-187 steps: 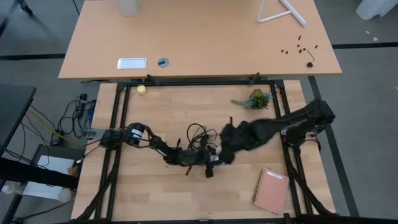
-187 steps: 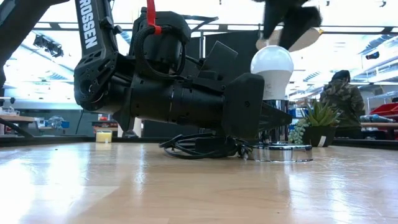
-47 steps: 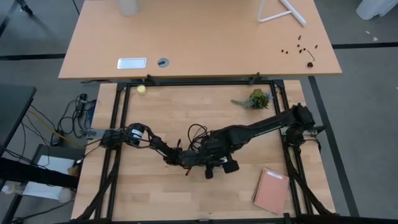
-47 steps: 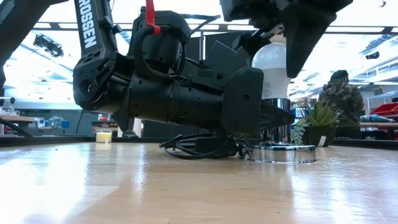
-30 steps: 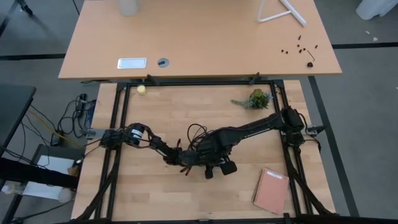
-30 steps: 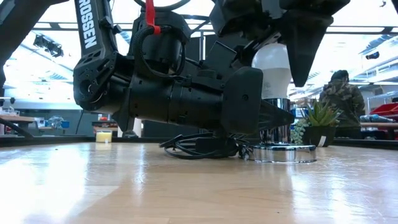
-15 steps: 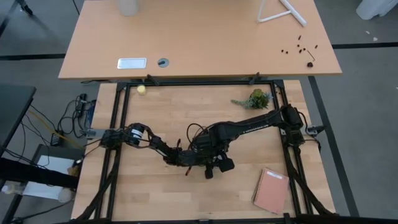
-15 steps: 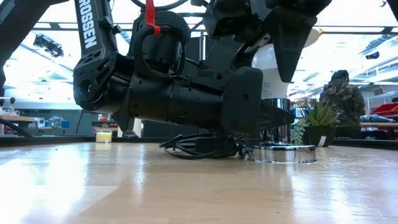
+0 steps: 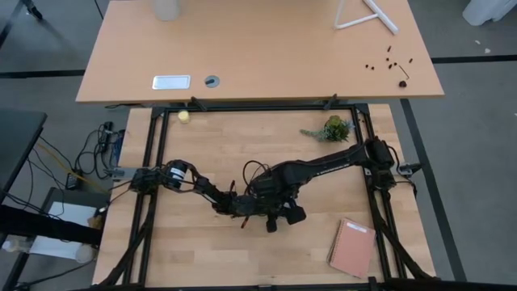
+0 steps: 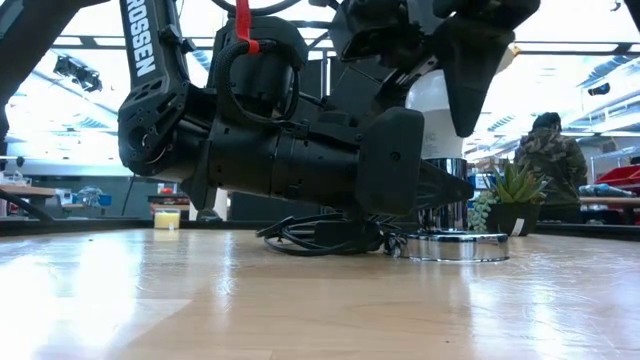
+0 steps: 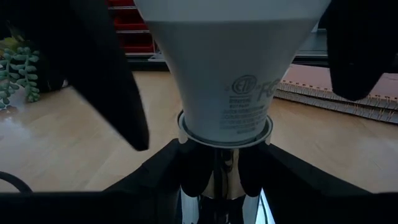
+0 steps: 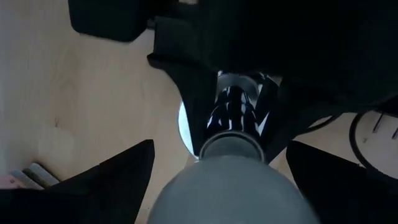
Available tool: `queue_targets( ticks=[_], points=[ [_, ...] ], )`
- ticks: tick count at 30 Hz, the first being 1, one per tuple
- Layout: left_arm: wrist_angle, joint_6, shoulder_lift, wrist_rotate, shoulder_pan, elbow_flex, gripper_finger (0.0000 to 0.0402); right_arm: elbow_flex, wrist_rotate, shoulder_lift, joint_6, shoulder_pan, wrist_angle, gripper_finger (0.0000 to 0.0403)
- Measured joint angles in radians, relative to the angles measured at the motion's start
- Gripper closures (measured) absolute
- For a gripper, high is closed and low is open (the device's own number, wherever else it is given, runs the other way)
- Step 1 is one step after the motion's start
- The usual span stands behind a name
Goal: Screw lightbulb
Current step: Insert the light bulb into the lamp
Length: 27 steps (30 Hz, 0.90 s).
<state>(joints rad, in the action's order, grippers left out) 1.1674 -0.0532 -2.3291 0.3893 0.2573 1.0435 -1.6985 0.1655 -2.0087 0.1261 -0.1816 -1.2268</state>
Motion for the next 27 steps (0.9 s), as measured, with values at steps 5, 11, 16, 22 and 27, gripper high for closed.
queue_targets(
  ticks=[5,11,16,22,27],
  points=[
    [0.0,0.0,0.0,0.001,0.003,0.0,0.0206,0.001,-0.043,0.018,-0.024,-0.028,-0.009,0.003],
    [0.001,0.001,-0.001,0.002,0.005,0.001,0.0206,0.099,-0.086,0.096,-0.087,-0.035,0.081,0.003],
    [0.004,0.002,-0.001,0.002,0.005,0.0,0.0206,0.201,-0.132,0.165,-0.109,-0.037,0.2,0.003],
    [0.008,0.003,-0.002,0.002,0.005,0.0,0.0206,0.231,-0.119,0.163,-0.108,-0.037,0.221,0.003],
    [0.009,0.005,-0.002,0.001,0.005,0.0,0.0206,0.253,-0.102,0.164,-0.122,-0.03,0.235,0.003]
  ],
)
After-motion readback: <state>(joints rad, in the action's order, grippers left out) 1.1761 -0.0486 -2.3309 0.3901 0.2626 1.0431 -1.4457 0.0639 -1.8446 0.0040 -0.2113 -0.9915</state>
